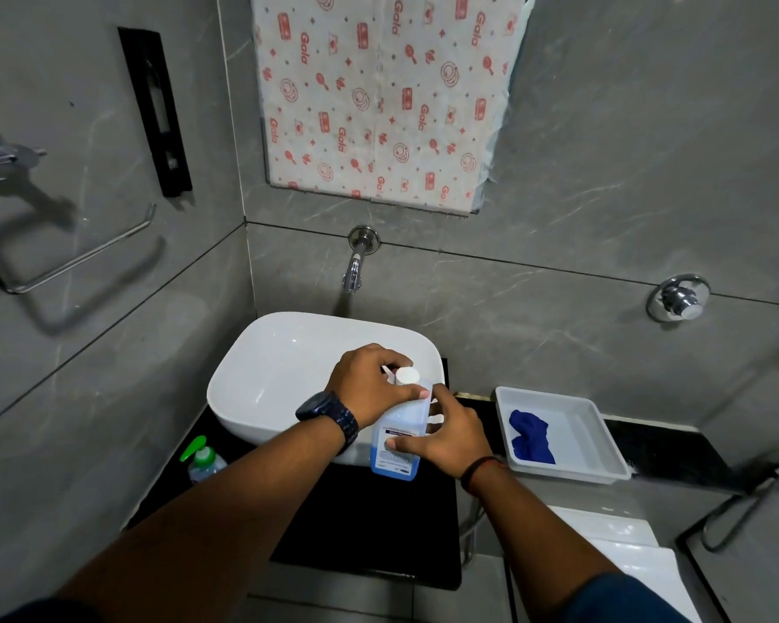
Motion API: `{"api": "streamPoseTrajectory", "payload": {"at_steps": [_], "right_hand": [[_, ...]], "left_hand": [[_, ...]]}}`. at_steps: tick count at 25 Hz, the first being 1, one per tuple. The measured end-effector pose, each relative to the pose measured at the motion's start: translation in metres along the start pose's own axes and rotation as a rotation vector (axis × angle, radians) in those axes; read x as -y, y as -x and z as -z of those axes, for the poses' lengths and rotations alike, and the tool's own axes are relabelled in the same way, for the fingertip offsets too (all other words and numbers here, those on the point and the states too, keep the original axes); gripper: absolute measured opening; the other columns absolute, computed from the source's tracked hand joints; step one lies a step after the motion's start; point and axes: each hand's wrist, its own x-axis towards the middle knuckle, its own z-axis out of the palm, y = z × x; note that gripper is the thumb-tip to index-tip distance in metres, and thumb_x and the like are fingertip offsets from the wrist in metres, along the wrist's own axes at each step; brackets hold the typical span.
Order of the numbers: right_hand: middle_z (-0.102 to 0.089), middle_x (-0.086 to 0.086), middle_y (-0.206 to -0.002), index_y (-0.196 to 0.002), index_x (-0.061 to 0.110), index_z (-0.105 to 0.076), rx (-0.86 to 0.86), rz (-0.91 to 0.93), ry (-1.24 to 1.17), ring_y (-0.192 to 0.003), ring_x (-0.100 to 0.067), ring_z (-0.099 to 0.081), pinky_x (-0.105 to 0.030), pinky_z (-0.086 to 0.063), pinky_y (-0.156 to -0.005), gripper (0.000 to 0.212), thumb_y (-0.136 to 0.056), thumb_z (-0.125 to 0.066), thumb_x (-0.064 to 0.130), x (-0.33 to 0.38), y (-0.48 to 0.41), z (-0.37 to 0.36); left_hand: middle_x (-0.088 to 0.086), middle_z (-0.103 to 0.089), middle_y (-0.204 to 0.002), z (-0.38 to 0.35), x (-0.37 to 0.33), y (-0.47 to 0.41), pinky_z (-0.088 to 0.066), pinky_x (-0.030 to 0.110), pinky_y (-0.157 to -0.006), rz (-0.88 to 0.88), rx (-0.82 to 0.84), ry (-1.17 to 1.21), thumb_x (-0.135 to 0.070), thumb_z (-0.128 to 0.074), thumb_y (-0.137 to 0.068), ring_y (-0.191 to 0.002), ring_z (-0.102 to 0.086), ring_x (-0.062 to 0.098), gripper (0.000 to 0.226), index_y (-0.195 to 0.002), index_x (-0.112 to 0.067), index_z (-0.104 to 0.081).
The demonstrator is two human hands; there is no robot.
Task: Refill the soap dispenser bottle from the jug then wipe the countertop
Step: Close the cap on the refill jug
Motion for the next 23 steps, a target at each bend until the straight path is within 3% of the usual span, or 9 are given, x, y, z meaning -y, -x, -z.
{"api": "streamPoseTrajectory", "payload": {"at_steps": [3, 7, 11, 14, 16, 23], "right_hand": [[-0.065, 0.006, -0.106, -0.111, 0.034, -0.049, -0.001, 0.002, -0.005, -0.092, -0.012, -0.063, -0.033, -0.057, -0.08, 0.082, -0.043, -0.083, 0.066, 0.0, 0.001, 0.0], [-0.066, 0.005, -0.103, -0.109, 0.035, -0.05, -0.004, -0.01, -0.003, -0.088, -0.011, -0.065, -0.032, -0.058, -0.077, 0.081, -0.041, -0.083, 0.066, -0.003, 0.002, 0.0], [-0.066, 0.005, -0.103, -0.111, 0.035, -0.05, -0.002, -0.021, -0.006, -0.089, -0.011, -0.064, -0.034, -0.058, -0.077, 0.083, -0.041, -0.084, 0.065, -0.009, 0.003, 0.0], [-0.067, 0.006, -0.099, -0.105, 0.034, -0.051, 0.002, -0.013, 0.018, -0.086, -0.011, -0.065, -0.033, -0.058, -0.075, 0.078, -0.041, -0.084, 0.066, -0.01, 0.002, -0.003], [-0.067, 0.006, -0.1, -0.106, 0.035, -0.051, 0.003, -0.017, 0.012, -0.086, -0.012, -0.065, -0.033, -0.058, -0.075, 0.08, -0.04, -0.083, 0.068, -0.01, 0.0, -0.004], [-0.065, 0.009, -0.102, -0.108, 0.04, -0.051, 0.048, 0.007, -0.013, -0.089, -0.009, -0.064, -0.03, -0.058, -0.074, 0.082, -0.038, -0.084, 0.067, -0.017, -0.003, -0.002]], "left_hand": [[-0.007, -0.066, -0.104, 0.0, 0.001, 0.002, -0.046, 0.022, -0.075, -0.023, 0.019, -0.015, -0.035, -0.077, -0.067, -0.086, -0.057, 0.01, 0.043, -0.107, -0.027, -0.065], [-0.011, -0.06, -0.08, 0.0, 0.002, 0.003, -0.043, 0.022, -0.061, 0.068, -0.062, -0.126, -0.058, -0.076, -0.057, -0.075, -0.055, 0.01, 0.042, -0.081, -0.026, -0.065], [-0.007, -0.062, -0.092, -0.002, 0.008, 0.001, -0.046, 0.022, -0.071, -0.021, 0.097, -0.035, -0.039, -0.077, -0.067, -0.085, -0.06, 0.015, 0.033, -0.095, -0.024, -0.068], [-0.01, -0.062, -0.082, -0.001, 0.01, 0.002, -0.044, 0.022, -0.061, 0.044, 0.03, -0.116, -0.059, -0.077, -0.055, -0.075, -0.057, 0.01, 0.045, -0.084, -0.027, -0.062], [-0.01, -0.063, -0.077, -0.003, 0.01, -0.001, -0.041, 0.021, -0.058, 0.067, 0.006, -0.141, -0.059, -0.077, -0.055, -0.072, -0.056, 0.01, 0.043, -0.078, -0.025, -0.063], [-0.001, -0.062, -0.087, 0.002, 0.02, -0.009, -0.04, 0.028, -0.071, -0.221, 0.198, -0.149, -0.036, -0.074, -0.073, -0.084, -0.048, 0.017, 0.027, -0.093, -0.019, -0.07]]}}
